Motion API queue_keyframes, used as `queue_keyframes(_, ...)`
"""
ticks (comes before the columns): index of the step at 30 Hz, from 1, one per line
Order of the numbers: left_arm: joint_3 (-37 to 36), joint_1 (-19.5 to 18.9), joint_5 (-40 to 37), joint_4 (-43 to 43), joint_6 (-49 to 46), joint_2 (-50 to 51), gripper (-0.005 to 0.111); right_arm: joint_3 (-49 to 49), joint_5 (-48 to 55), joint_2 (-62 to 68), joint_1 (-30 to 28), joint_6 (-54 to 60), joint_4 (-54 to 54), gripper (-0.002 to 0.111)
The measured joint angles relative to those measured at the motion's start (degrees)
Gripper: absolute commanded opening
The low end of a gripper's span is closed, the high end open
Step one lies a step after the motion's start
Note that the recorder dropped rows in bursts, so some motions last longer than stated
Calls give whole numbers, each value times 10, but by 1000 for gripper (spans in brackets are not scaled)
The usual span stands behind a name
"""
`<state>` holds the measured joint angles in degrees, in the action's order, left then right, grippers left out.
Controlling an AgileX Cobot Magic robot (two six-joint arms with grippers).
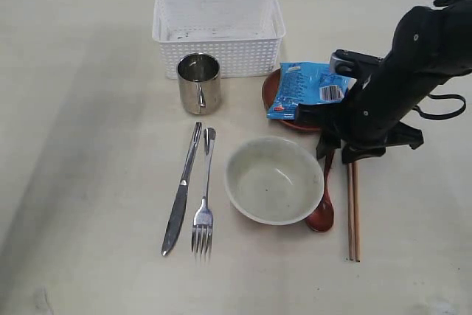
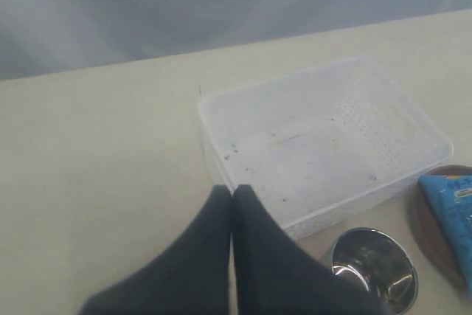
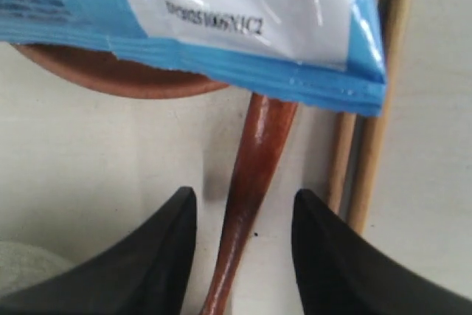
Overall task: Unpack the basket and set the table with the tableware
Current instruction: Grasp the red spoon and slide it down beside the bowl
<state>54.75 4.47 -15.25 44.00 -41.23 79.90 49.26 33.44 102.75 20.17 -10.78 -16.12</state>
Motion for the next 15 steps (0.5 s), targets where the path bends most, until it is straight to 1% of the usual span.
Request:
queue_keyframes(9,0,0,0,1,-2,0,0,0,-8,11,0,-1,-1,40)
queue_keyframes(10,0,0,0,1,-2,0,0,0,-10,14,0,-1,-1,37)
queue_keyframes(14,0,0,0,1,-2,0,0,0,-14,16,0,-1,-1,16)
queue_keyframes(15,0,0,0,1,-2,0,0,0,-14,16,0,0,-1,13)
